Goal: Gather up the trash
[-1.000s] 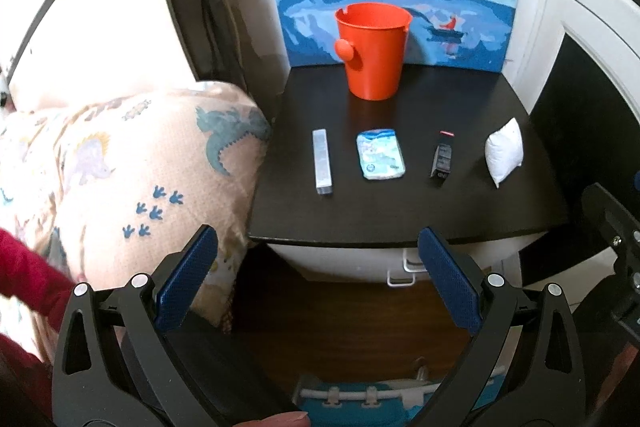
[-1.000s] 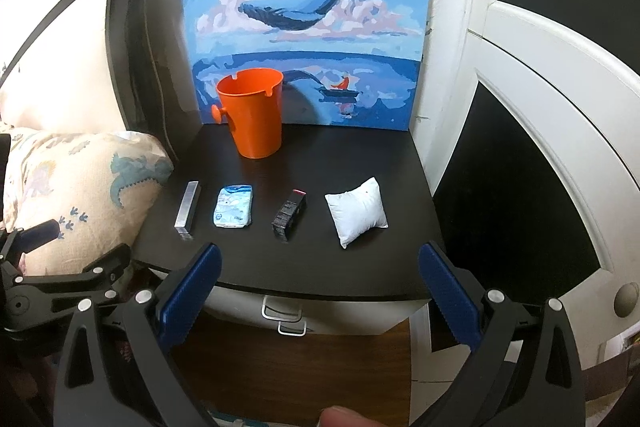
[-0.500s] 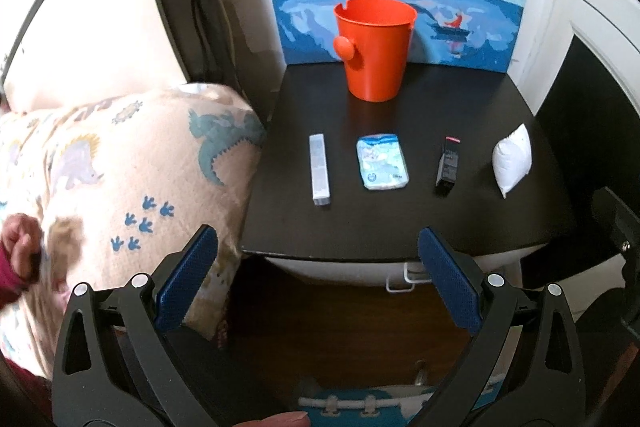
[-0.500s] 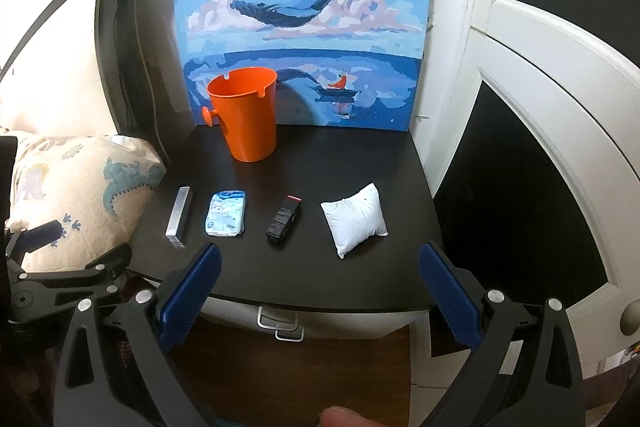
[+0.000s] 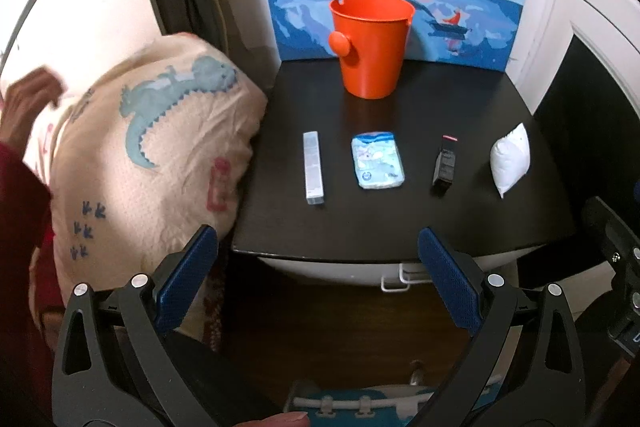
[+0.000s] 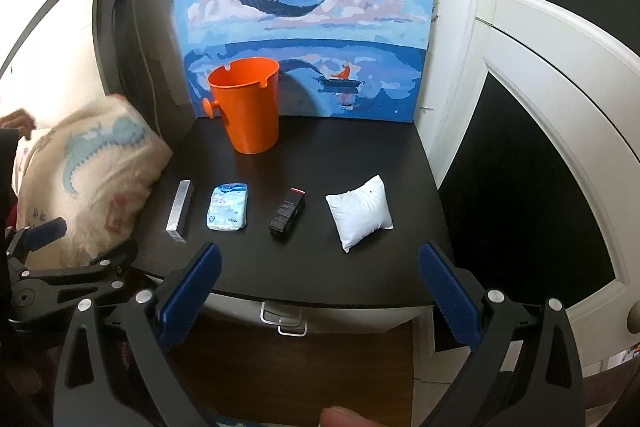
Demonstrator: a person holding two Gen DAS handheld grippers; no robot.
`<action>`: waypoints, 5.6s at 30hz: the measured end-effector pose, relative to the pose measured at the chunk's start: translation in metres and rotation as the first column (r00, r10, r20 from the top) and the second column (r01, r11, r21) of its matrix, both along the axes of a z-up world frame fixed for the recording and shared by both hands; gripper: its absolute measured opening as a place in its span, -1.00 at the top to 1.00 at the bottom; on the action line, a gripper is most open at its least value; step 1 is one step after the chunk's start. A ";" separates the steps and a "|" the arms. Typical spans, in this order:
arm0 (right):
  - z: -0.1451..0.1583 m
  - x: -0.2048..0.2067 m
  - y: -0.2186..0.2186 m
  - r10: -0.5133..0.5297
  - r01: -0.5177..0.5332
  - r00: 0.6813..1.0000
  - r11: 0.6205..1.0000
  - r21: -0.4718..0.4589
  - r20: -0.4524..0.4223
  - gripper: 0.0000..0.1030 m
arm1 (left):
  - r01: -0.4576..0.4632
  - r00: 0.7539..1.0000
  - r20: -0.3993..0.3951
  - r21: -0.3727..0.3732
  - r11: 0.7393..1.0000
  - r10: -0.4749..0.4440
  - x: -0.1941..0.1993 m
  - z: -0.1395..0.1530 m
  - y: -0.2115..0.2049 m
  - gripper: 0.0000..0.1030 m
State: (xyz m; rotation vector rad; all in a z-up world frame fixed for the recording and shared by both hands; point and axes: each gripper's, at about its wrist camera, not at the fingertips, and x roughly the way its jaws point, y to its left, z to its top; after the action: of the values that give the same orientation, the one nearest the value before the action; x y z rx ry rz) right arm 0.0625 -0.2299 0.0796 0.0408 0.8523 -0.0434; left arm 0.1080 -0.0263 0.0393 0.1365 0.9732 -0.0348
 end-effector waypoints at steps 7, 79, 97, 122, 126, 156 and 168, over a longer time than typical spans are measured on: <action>-0.002 0.002 0.000 -0.002 0.002 1.000 1.000 0.008 -0.007 -0.92 | -0.002 1.000 -0.009 -0.003 1.000 0.002 0.001 -0.004 0.000 -0.91; -0.019 0.064 -0.023 -0.037 0.036 0.998 0.999 -0.032 -0.041 -0.92 | -0.024 0.999 -0.025 -0.010 1.000 0.024 0.050 -0.022 -0.001 -0.91; -0.070 0.108 -0.036 -0.057 0.047 0.991 0.995 -0.087 -0.117 -0.92 | -0.037 0.996 -0.085 0.013 0.999 0.038 0.084 -0.067 -0.013 -0.91; -0.113 0.134 -0.044 -0.074 0.051 0.982 0.990 -0.132 -0.176 -0.92 | -0.038 0.992 -0.116 0.033 0.999 0.042 0.103 -0.102 -0.025 -0.91; -0.117 0.138 -0.045 -0.075 0.053 0.980 0.991 -0.120 -0.185 -0.92 | -0.027 0.993 -0.116 0.034 0.999 0.031 0.104 -0.105 -0.029 -0.91; -0.101 0.129 -0.039 -0.035 0.032 0.988 0.999 -0.025 -0.151 0.25 | -0.010 0.994 -0.106 -0.033 0.999 0.006 0.104 -0.100 -0.029 0.47; -0.060 0.114 -0.031 -0.008 0.008 0.993 1.000 -0.001 -0.114 0.25 | 0.001 0.997 -0.083 -0.043 0.999 -0.005 0.097 -0.071 -0.034 0.47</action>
State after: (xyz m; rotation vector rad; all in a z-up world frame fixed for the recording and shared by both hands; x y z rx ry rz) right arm 0.1760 -0.2608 0.0198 0.0415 0.9659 -0.0543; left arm 0.2053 -0.0599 -0.0315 0.0974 1.0549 -0.0643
